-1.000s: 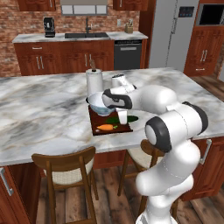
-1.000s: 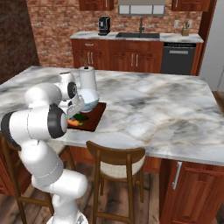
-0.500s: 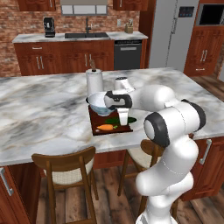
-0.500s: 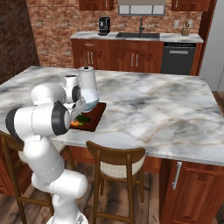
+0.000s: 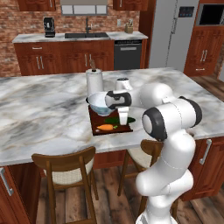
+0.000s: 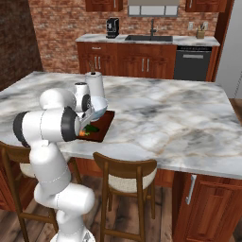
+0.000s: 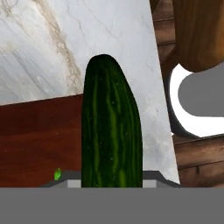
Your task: Place the two vegetables and bowl onto the tray for setting up a vegetable dip station.
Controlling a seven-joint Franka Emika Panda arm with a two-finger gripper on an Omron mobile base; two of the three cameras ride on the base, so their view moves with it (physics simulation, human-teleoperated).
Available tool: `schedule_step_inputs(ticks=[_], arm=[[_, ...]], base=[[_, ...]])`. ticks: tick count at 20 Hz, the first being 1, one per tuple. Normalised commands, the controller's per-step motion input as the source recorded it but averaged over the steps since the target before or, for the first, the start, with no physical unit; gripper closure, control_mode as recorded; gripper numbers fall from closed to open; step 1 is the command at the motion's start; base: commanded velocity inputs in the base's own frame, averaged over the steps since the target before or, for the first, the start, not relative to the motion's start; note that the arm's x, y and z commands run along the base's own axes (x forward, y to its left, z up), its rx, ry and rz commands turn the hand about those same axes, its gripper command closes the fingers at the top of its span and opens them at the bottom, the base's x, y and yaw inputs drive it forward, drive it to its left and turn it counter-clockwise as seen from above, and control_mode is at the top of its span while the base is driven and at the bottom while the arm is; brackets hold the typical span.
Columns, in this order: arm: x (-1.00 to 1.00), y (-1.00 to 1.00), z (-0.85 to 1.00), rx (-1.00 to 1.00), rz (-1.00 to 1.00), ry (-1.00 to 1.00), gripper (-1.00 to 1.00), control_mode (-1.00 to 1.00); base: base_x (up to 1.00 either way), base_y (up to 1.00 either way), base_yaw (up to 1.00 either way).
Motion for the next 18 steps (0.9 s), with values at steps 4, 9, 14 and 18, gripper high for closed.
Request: schedule_step_inputs(ticks=[4, 9, 14, 18], arm=[[0.16, 0.0, -0.06, 0.0, 0.0, 0.0, 1.0, -1.0], [0.14, 0.0, -0.1, 0.0, 0.0, 0.0, 1.0, -1.0], [0.14, 0.0, -0.15, 0.01, 0.0, 0.0, 1.0, -1.0], [0.11, 0.0, -0.15, 0.03, 0.0, 0.0, 1.0, -1.0]], base=[[0.0, 0.0, 0.0], [0.0, 0.0, 0.0], [0.0, 0.0, 0.0], [0.0, 0.0, 0.0]])
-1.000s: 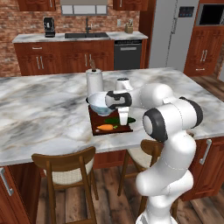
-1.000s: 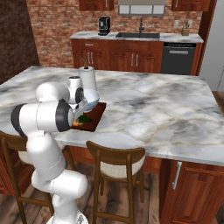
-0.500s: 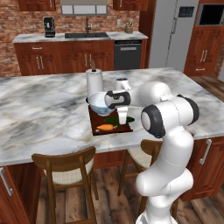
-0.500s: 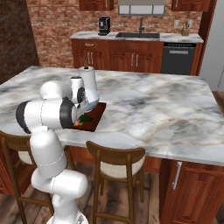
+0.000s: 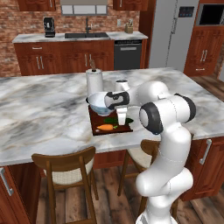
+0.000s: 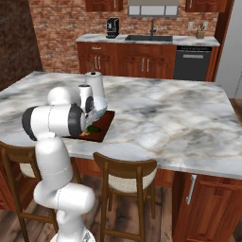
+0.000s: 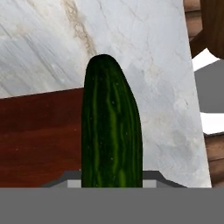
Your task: Place the two vegetables and bowl onto the tray for setting up a vegetable dip station.
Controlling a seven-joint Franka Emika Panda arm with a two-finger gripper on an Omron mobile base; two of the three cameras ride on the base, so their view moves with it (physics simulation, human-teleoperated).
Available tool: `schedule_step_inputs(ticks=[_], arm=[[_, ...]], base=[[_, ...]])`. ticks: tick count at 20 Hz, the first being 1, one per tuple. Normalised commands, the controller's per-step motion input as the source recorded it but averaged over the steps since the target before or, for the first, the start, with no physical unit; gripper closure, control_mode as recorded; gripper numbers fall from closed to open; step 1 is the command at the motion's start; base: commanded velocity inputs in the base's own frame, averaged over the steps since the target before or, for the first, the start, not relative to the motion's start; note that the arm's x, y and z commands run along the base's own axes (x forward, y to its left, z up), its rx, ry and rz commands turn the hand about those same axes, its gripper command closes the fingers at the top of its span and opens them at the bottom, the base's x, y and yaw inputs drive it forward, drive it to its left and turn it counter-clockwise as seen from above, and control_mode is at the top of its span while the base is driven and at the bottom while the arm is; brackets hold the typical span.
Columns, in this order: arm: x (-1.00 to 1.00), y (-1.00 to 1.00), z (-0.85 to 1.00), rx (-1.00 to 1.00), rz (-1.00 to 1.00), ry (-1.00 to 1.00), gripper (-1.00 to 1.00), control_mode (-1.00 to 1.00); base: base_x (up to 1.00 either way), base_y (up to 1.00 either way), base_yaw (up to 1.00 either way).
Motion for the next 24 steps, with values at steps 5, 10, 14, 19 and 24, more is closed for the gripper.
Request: schedule_step_inputs(ticks=[5, 10, 14, 19, 24], arm=[[0.14, 0.0, -0.13, 0.03, 0.0, 0.0, 1.0, -1.0], [0.14, 0.0, -0.11, 0.0, 0.0, 0.0, 1.0, -1.0], [0.14, 0.0, -0.09, 0.0, 0.0, 0.0, 1.0, -1.0], [0.14, 0.0, -0.07, 0.0, 0.0, 0.0, 1.0, -1.0], [0.17, 0.0, -0.05, 0.0, 0.0, 0.0, 1.0, -1.0]], base=[[0.0, 0.0, 0.0], [0.0, 0.0, 0.0], [0.0, 0.0, 0.0], [0.0, 0.0, 0.0], [0.0, 0.0, 0.0]])
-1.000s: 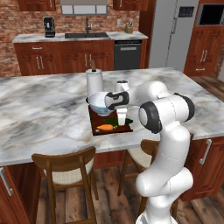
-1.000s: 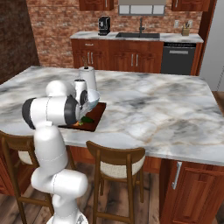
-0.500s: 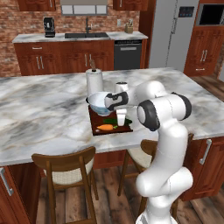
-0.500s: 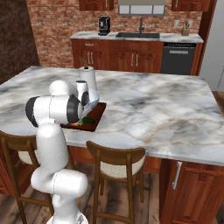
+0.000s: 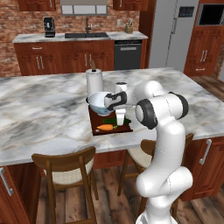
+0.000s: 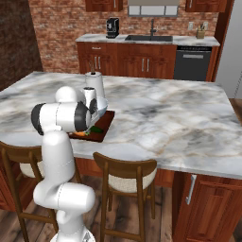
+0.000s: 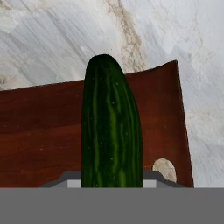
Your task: Place the two vegetables and bowl onto the tray for setting up a vegetable dip station.
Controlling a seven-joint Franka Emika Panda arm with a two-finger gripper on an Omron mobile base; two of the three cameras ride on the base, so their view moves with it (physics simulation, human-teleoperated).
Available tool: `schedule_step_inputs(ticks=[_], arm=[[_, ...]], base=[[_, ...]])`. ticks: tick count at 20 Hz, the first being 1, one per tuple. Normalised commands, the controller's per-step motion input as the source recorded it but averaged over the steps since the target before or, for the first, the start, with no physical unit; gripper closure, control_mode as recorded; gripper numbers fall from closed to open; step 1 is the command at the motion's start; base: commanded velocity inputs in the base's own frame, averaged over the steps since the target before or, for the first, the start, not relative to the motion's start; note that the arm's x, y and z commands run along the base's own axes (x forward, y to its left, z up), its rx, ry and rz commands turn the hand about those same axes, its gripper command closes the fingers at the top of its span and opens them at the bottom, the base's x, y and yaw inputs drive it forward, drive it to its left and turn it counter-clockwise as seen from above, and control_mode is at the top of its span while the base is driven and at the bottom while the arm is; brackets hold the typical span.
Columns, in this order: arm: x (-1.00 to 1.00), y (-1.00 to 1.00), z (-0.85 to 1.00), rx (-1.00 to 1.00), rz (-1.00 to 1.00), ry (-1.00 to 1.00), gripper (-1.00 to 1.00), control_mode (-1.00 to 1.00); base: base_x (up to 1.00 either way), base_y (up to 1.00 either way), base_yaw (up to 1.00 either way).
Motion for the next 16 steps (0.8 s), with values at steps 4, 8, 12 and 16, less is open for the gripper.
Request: schedule_step_inputs(ticks=[4, 8, 12, 16], arm=[[0.11, 0.04, -0.07, 0.01, 0.0, 0.0, 1.0, -1.0], [0.08, 0.05, -0.07, 0.01, 0.0, 0.0, 1.0, -1.0], [0.07, 0.05, -0.06, 0.01, 0.0, 0.0, 1.0, -1.0], [0.02, 0.04, -0.06, 0.0, 0.0, 0.0, 1.0, -1.0]], base=[[0.0, 0.0, 0.0], [0.0, 0.0, 0.0], [0.0, 0.0, 0.0], [0.0, 0.0, 0.0]])
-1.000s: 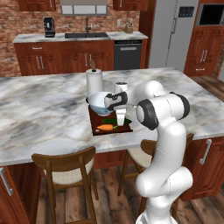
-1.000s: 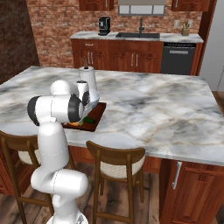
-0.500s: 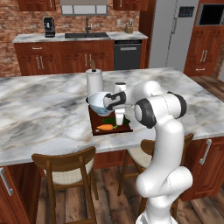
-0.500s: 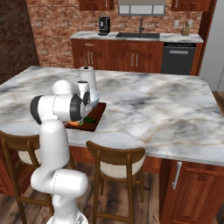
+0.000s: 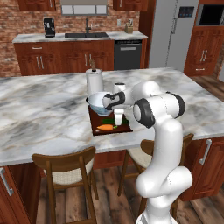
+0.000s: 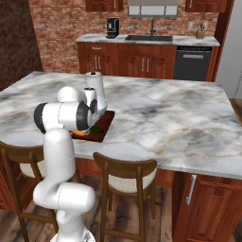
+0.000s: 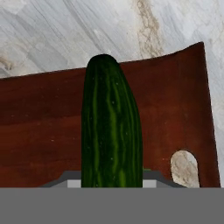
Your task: Place the two vegetables and bowl onto the tray for setting up a vegetable dip station.
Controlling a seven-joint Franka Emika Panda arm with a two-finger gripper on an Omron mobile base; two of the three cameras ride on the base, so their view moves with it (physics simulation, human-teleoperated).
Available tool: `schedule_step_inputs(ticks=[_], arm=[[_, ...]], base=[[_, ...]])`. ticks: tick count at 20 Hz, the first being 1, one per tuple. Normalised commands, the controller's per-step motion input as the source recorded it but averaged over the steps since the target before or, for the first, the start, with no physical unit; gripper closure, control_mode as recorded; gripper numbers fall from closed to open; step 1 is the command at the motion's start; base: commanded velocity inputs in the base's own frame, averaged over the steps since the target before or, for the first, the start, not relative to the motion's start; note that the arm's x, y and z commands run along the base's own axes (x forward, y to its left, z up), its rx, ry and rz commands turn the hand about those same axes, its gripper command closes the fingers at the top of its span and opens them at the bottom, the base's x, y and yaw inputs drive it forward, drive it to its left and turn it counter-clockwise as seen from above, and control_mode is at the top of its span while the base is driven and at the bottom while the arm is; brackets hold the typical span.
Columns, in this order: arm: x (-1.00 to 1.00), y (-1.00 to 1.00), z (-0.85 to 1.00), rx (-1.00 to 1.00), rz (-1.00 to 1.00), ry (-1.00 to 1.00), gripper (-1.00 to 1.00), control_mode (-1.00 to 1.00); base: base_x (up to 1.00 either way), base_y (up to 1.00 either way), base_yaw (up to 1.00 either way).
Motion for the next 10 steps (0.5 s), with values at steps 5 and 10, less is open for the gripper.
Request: schedule_step_inputs(ticks=[5, 10], arm=[[0.0, 0.01, -0.07, 0.0, 0.0, 0.0, 1.0, -1.0], [0.0, 0.01, -0.07, 0.0, 0.0, 0.0, 1.0, -1.0]], base=[[0.0, 0.0, 0.0], [0.0, 0.0, 0.0]])
